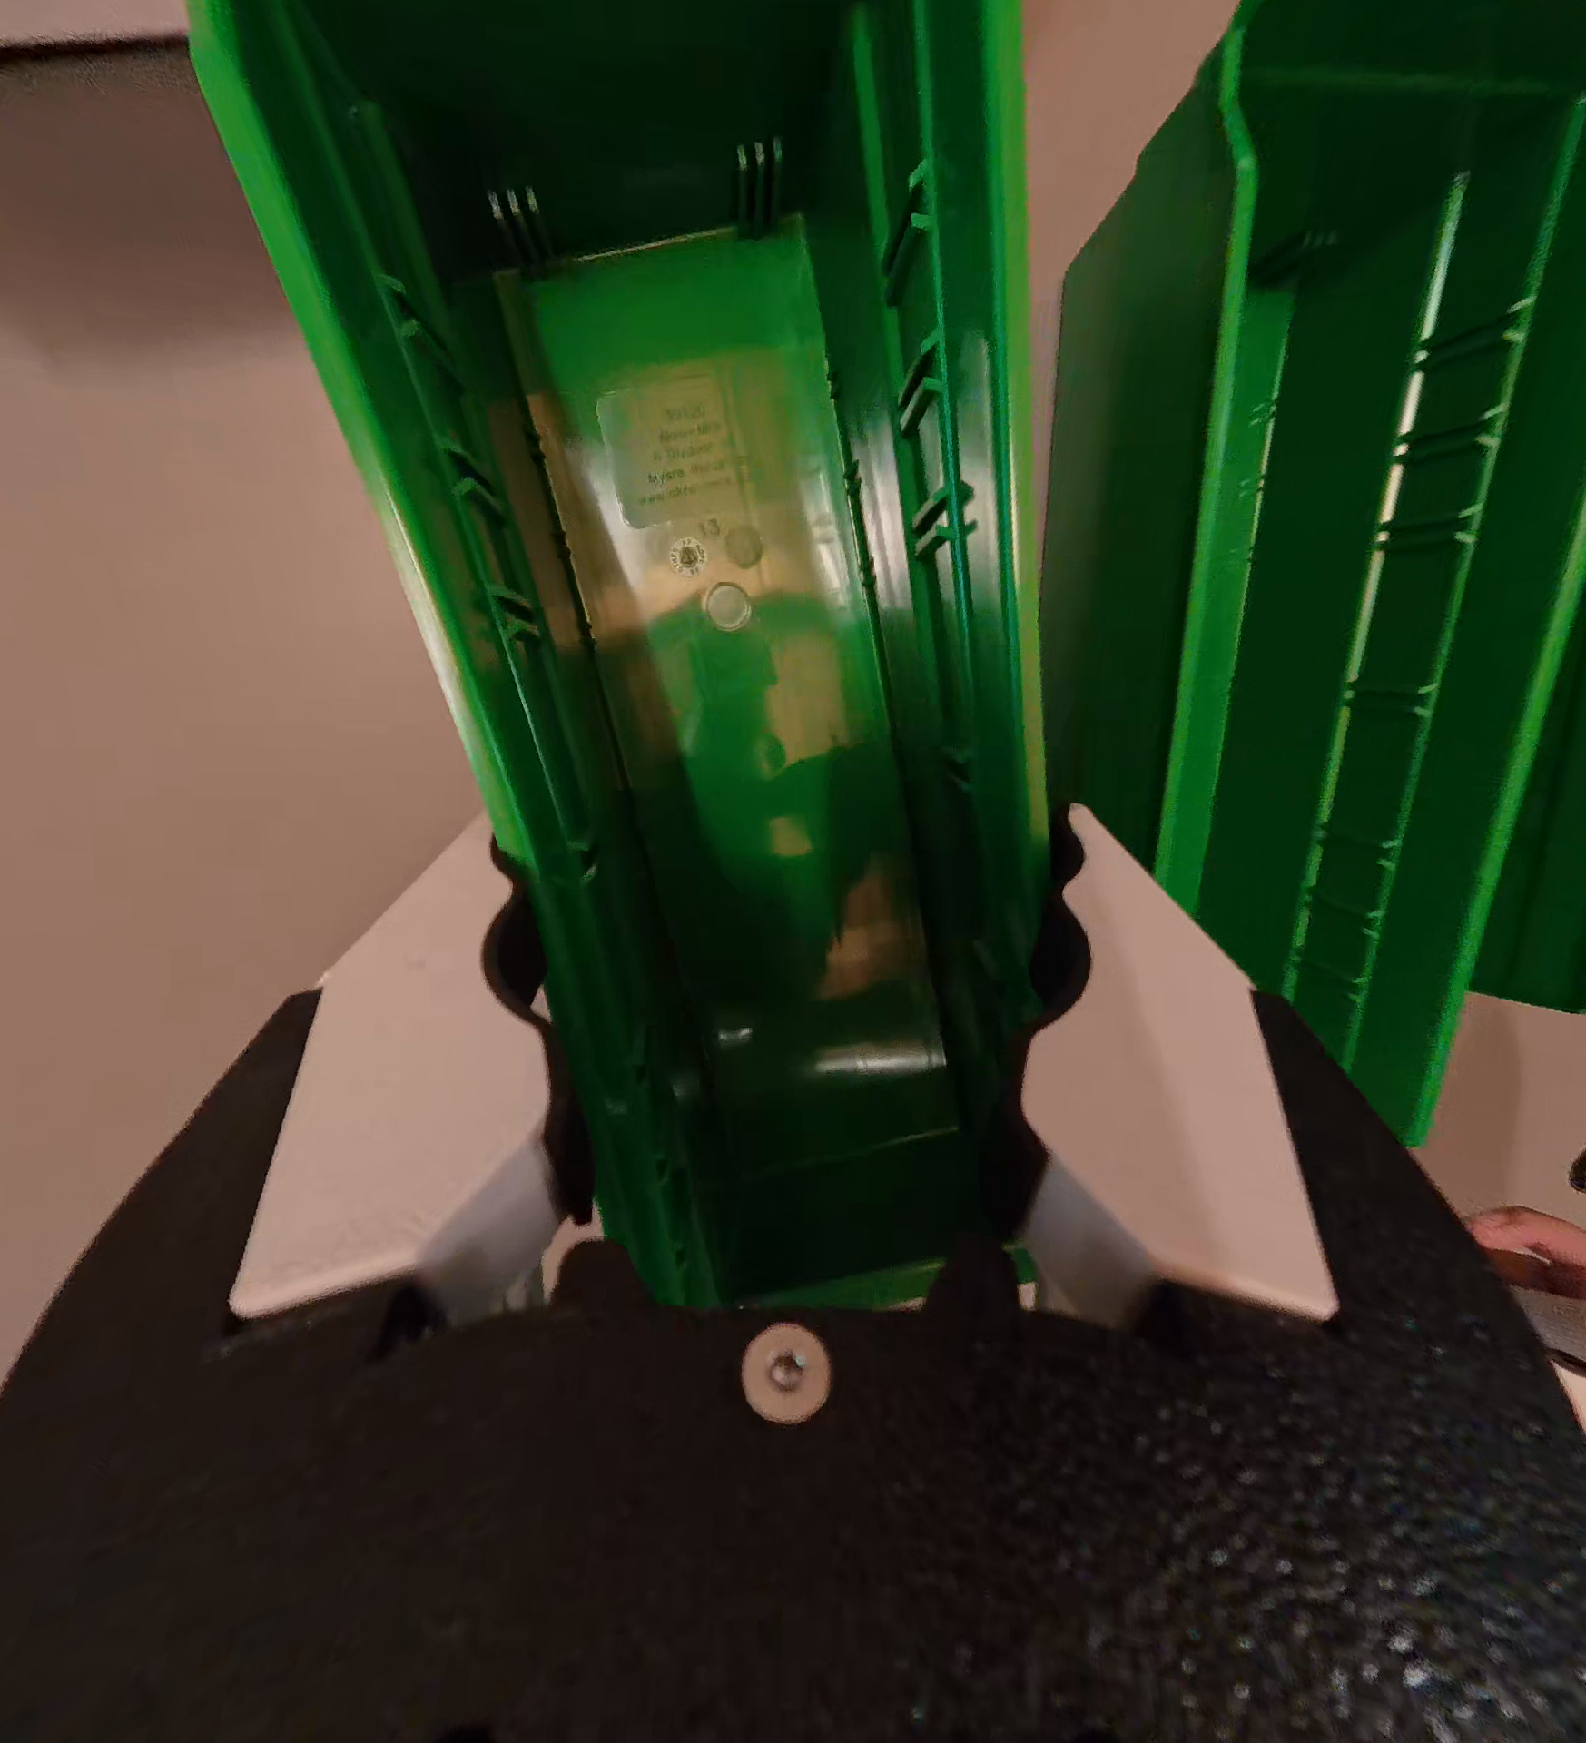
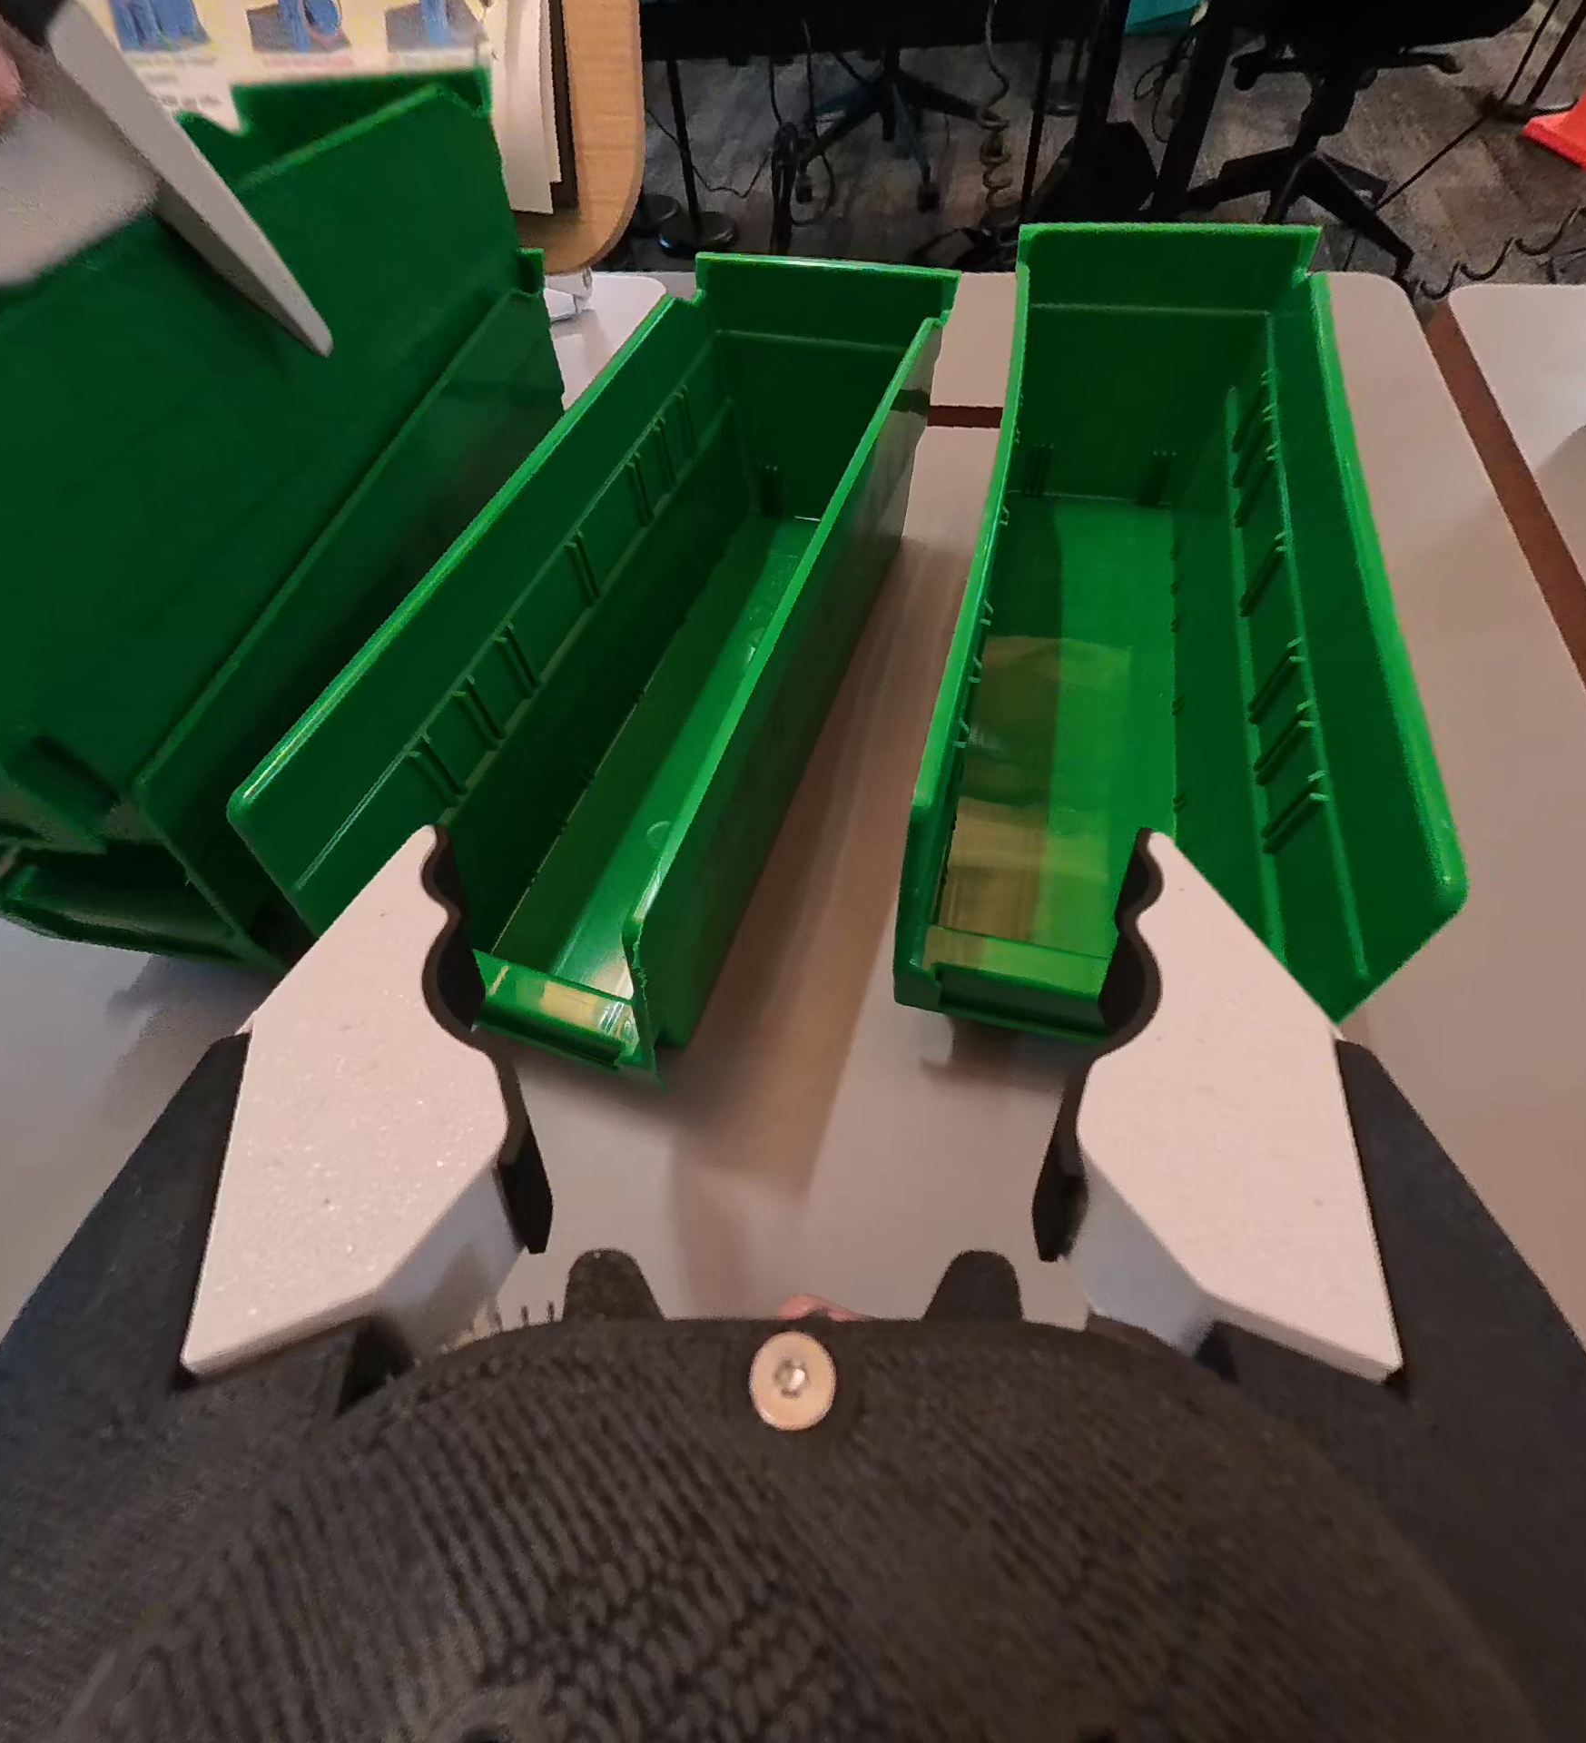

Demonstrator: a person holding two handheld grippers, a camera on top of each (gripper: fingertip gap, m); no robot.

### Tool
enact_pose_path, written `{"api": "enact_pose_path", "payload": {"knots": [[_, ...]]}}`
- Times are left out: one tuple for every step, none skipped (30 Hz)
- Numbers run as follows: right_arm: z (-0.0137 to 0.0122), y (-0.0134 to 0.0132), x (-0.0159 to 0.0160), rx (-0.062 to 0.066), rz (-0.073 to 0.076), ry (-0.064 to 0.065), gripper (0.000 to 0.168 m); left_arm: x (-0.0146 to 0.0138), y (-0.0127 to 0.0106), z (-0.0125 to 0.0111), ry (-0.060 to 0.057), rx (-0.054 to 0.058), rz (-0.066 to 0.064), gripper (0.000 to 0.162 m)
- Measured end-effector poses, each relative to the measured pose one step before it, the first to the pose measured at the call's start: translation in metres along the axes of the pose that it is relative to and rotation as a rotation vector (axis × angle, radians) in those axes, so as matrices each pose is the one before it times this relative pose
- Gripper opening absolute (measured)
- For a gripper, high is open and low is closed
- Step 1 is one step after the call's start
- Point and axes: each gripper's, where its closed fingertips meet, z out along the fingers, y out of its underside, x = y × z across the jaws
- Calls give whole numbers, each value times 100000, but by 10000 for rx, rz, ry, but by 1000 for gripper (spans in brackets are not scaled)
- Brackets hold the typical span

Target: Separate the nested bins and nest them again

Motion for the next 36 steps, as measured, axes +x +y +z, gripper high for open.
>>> {"api": "enact_pose_path", "payload": {"knots": [[-48,-25,86,20,26,13,134,-77,327,635,64,-100,-49,106],[-12,29,96,0,42,-2,134,-74,344,622,59,-105,-19,106],[15,48,108,-10,45,6,134,-177,150,474,-63,-5,62,107],[32,47,98,-17,36,8,134,-128,-136,177,-115,113,82,107],[37,58,86,-18,30,6,134,19,-105,41,-76,71,86,107],[37,47,44,-16,22,-8,134,49,31,67,-77,-5,118,108],[45,31,16,-12,14,-6,134,52,19,46,-61,13,53,109],[30,31,0,-13,6,0,134,32,-15,22,-33,38,-11,110],[46,28,-43,-14,-8,-9,134,20,6,11,-24,28,-14,112],[30,19,-61,-17,-20,-11,134,-14,23,34,-22,29,-23,116],[35,16,-80,-14,-29,-9,134,-39,25,63,-20,36,-38,120],[28,5,-83,-10,-30,-5,134,-95,13,59,-46,51,-34,123],[23,-8,-69,-8,-26,-3,134,-53,-35,40,-34,69,-9,125],[14,-17,-77,-5,-21,-10,134,12,-24,22,-5,48,3,126],[-8,-13,-66,1,-18,-10,134,9,4,13,1,12,6,128],[-15,-21,-45,0,-18,-4,134,12,21,12,2,-16,22,129],[-35,-14,-20,1,-18,0,134,-1,45,-11,-12,-41,52,130],[-44,-24,32,12,-9,12,134,5,46,-43,-29,-52,84,130],[-46,-45,52,20,7,15,134,33,37,-61,-27,-56,88,131],[-30,-29,61,16,24,8,134,57,-9,-96,2,-34,52,131],[-21,-4,62,8,33,7,134,23,-64,-117,5,-4,13,131],[-2,5,53,1,26,0,134,-8,-73,-123,-4,9,-16,130],[26,29,26,-12,13,-8,134,-13,-51,-92,9,1,-20,130],[25,37,13,-17,8,0,134,-36,-50,-83,3,-4,7,130],[16,23,-4,-8,2,-4,134,-24,-77,-98,-5,16,33,130],[29,10,-28,-1,-4,-9,134,4,-126,-124,-8,51,30,129],[14,8,-37,0,-9,-7,134,-7,-185,-169,-28,87,17,127],[21,12,-30,-8,-13,-5,134,-13,-170,-186,-41,79,25,124],[27,12,-36,-10,-14,-5,134,-14,-62,-192,-35,21,53,123],[34,30,-27,-11,-8,-6,134,0,12,-173,-16,-15,62,121],[24,14,-33,-13,-4,-8,134,0,48,-164,9,-9,33,120],[14,11,-8,-6,-2,2,134,5,49,-118,23,11,8,119],[4,-16,5,3,-2,8,134,-17,21,-39,20,43,-1,119],[1,-20,-1,8,4,2,134,-23,-5,-5,13,66,-7,118],[-3,-13,-18,3,11,-7,134,0,-23,-9,1,62,-2,117],[-16,14,-17,-5,7,-8,134,35,-25,-9,-15,47,12,116]]}}
